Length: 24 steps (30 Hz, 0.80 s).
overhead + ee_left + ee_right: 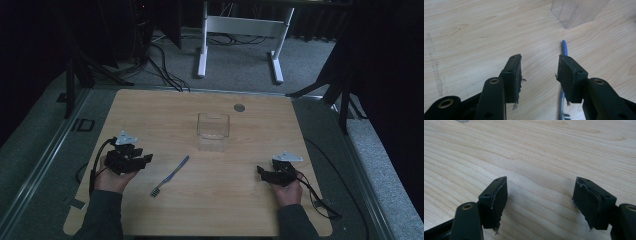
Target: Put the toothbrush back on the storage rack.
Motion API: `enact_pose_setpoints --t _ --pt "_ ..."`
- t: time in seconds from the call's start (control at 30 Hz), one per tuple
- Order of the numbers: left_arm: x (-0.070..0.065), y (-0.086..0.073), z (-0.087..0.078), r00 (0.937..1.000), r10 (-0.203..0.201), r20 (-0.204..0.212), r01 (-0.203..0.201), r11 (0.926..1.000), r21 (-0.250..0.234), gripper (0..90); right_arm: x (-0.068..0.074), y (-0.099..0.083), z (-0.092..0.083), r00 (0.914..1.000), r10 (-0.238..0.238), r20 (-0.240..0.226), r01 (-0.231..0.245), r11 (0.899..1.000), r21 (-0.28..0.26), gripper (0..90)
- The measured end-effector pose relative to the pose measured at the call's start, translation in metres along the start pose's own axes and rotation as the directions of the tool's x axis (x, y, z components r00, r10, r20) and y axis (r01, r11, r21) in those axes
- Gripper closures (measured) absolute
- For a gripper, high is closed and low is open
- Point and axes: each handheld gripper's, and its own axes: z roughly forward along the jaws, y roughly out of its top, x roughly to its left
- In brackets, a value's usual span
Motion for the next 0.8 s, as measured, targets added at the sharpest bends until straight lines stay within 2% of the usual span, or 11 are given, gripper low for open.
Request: enact_pose_setpoints --t 0.23,0.8 --pt "-0.002 0.005 0.001 1.0000 -0.001 0.007 0.001 0.9998 0.019 55.8 0.000 0.000 0.000 1.0000 0.000 0.000 0.000 1.000 0.000 27.5" --pt "-0.008 0.013 0.009 0.9987 0.046 0.020 -0.047 0.9939 0.099 55.9 0.000 0.000 0.000 1.0000 -0.001 0.000 0.001 1.000 0.000 27.5"
